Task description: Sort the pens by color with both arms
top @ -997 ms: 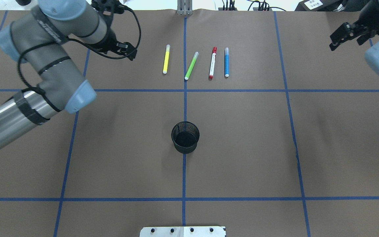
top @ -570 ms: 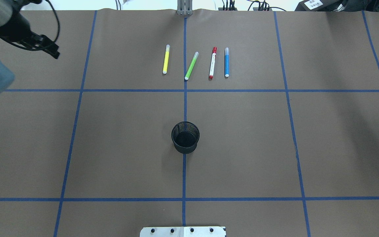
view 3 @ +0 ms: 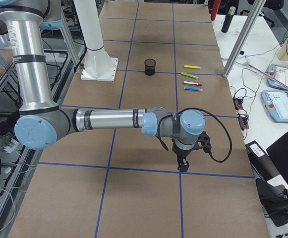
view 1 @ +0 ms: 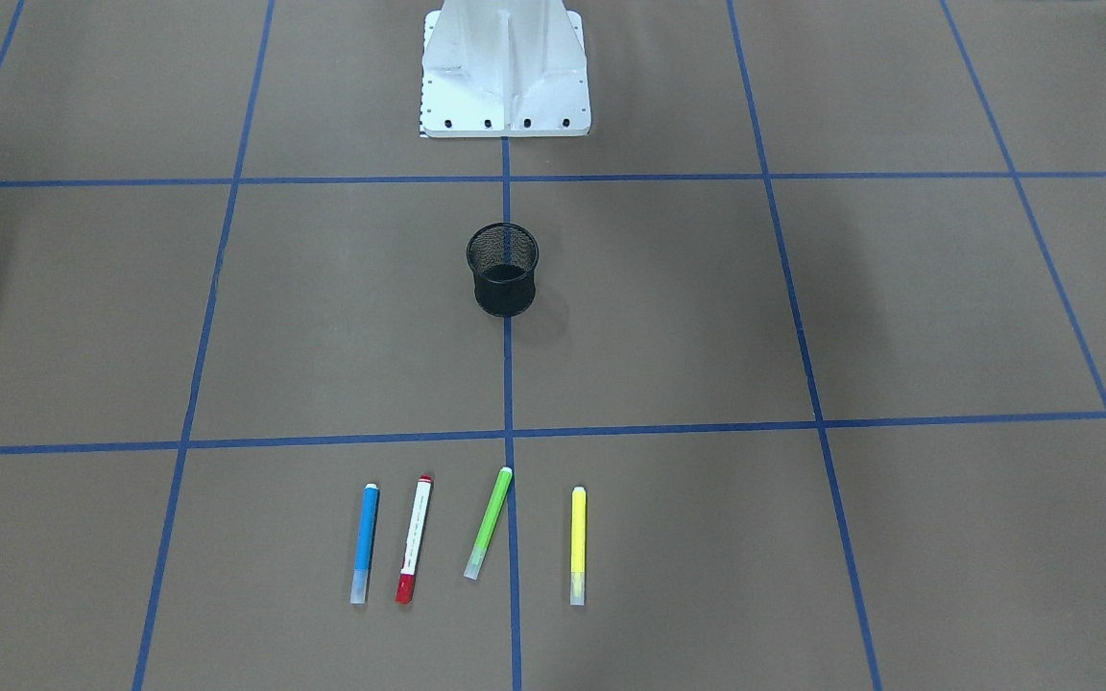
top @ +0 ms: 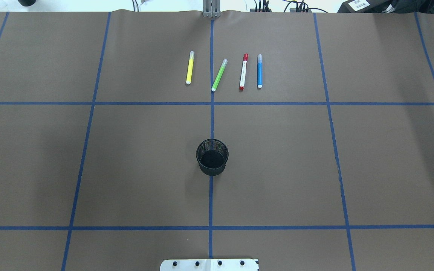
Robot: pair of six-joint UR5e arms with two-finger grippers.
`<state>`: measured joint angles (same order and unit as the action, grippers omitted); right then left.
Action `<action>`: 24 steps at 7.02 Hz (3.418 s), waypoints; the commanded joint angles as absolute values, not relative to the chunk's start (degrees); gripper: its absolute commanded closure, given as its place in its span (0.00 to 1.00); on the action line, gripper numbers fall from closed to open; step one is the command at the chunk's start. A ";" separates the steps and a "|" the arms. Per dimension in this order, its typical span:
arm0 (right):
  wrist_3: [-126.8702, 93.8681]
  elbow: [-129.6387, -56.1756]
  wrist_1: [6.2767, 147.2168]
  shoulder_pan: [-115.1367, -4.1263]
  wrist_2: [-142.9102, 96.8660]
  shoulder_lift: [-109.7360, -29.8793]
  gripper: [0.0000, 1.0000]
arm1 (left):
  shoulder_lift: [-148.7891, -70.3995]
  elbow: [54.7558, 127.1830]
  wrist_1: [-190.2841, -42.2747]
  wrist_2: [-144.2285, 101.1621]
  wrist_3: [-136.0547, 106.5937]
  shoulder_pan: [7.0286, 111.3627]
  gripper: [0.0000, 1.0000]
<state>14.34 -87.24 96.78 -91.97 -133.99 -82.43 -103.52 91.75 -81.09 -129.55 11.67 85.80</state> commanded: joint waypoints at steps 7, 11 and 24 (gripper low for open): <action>3.36 -88.94 96.59 -92.11 -133.68 -82.53 0.00 | -87.89 100.98 -81.56 -132.80 9.05 93.87 0.00; 0.61 -90.53 96.59 -91.50 -133.86 -82.35 0.00 | -87.80 101.16 -82.00 -132.80 9.40 93.78 0.00; 0.70 -95.89 96.59 -91.14 -133.77 -83.06 0.00 | -87.71 101.51 -81.91 -132.80 9.32 93.78 0.00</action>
